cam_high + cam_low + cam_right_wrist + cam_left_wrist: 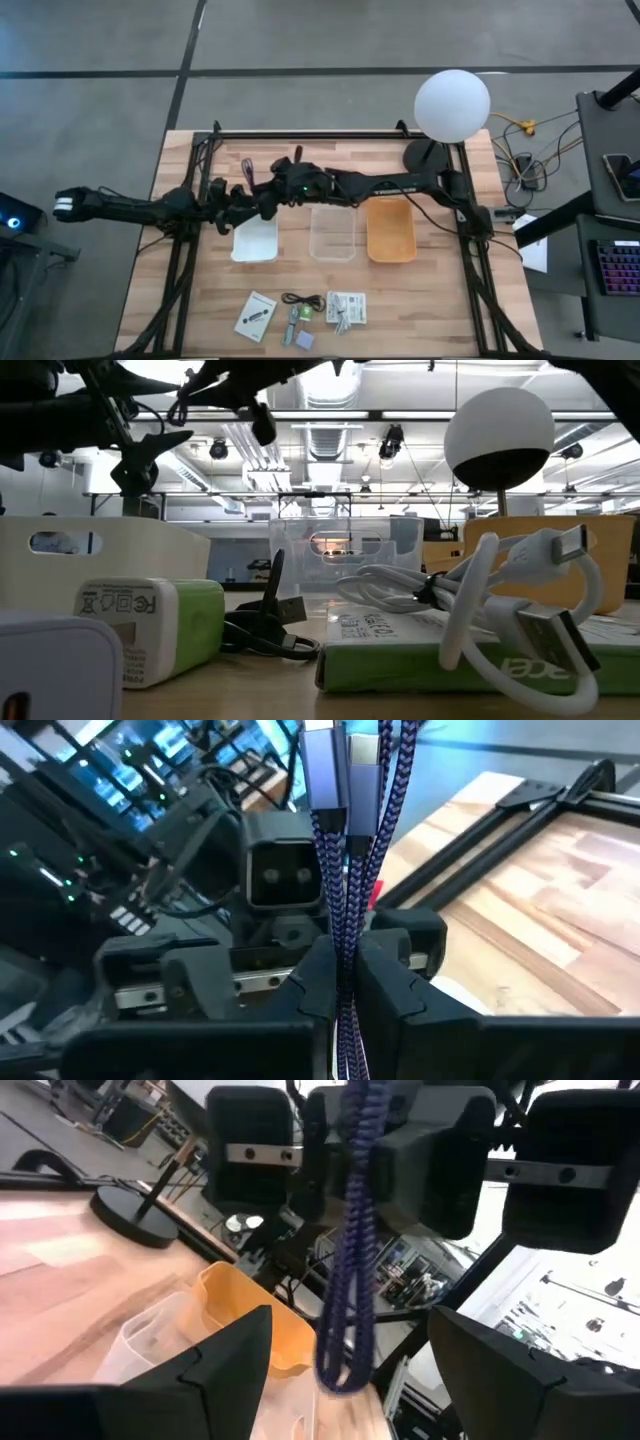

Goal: Pick and place items into bin
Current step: Put the violet charger cable into the white bin

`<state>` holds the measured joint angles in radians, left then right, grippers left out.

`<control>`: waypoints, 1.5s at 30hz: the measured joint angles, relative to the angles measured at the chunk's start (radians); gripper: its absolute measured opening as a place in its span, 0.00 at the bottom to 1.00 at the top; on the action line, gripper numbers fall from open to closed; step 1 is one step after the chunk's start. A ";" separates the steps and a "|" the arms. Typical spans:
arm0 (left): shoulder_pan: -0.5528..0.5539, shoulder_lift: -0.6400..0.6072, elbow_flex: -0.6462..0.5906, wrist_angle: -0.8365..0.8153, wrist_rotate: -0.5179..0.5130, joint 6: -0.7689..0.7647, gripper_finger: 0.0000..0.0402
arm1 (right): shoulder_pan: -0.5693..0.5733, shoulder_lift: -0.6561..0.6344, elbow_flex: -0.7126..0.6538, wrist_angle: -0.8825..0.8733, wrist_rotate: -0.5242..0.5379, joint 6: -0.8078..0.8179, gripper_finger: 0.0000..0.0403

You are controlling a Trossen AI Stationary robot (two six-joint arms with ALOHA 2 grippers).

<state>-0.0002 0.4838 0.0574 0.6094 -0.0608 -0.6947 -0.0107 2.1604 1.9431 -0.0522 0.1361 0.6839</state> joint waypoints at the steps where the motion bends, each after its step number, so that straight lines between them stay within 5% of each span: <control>1: 0.000 0.000 0.000 0.000 0.000 0.002 0.63 | 0.000 0.012 0.025 -0.019 -0.007 -0.002 0.03; 9: 0.000 -0.022 0.000 -0.018 -0.016 0.028 0.55 | 0.001 0.047 0.087 -0.074 -0.021 0.020 0.03; 19: 0.001 -0.053 -0.001 -0.090 -0.017 -0.008 0.04 | 0.002 0.038 0.062 -0.126 -0.019 0.131 0.12; 31: -0.037 -0.102 0.012 -0.323 -0.031 -0.704 0.01 | 0.002 0.024 0.254 -0.737 0.060 0.177 0.39; 34: -0.088 -0.115 0.067 -0.433 -0.016 -0.764 0.01 | 0.001 0.023 0.312 -0.849 0.112 0.173 0.42; 40: -0.231 -0.136 0.317 -1.030 -0.101 -0.769 0.01 | 0.002 0.023 0.362 -0.924 0.126 0.179 0.45; 45: -0.313 -0.068 0.457 -1.155 -0.242 -0.859 0.01 | -0.015 0.023 0.355 -0.951 0.123 0.220 0.45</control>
<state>-0.3135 0.4159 0.5141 -0.5460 -0.3026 -1.5539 -0.0258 2.1830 2.2978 -1.0032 0.2592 0.9036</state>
